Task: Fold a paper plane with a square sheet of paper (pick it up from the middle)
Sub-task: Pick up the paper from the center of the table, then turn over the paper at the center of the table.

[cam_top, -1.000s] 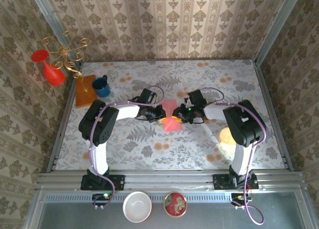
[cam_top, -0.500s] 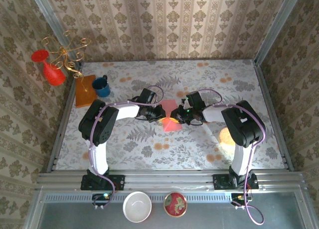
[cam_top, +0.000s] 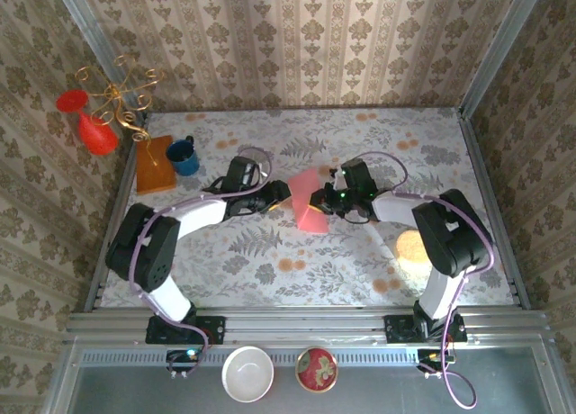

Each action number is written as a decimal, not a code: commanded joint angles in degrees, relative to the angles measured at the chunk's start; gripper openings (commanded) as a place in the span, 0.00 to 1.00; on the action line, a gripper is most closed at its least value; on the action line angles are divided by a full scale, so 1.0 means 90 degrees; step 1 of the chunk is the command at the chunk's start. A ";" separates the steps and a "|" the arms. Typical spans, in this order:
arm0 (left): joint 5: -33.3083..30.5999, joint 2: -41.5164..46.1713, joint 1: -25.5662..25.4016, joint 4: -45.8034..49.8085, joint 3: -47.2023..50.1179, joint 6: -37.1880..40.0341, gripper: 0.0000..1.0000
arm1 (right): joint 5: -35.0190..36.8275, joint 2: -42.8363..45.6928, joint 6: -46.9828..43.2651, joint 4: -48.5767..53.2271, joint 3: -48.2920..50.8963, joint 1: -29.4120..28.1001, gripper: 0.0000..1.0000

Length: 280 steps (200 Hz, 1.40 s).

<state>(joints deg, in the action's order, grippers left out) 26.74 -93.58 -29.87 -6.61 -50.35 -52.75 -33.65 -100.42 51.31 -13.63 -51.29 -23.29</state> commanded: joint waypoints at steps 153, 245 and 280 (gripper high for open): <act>0.1033 0.0800 -0.0090 -0.2283 0.0330 -0.0889 0.47 | -0.1241 0.0791 0.1253 -0.2138 -0.0183 0.0302 0.10; 0.1033 0.0778 0.0015 -0.2240 0.0340 -0.0725 0.17 | -0.1163 0.0837 0.1078 -0.1677 0.0028 0.0542 0.29; 0.0971 0.0765 0.0085 -0.1870 0.0278 -0.0487 0.08 | -0.0756 0.1073 0.0552 -0.0675 0.0036 0.0774 0.37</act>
<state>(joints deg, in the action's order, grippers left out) 34.98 -86.19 -29.82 -25.71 -46.15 -59.94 -42.52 -93.76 60.58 -26.70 -51.20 -17.61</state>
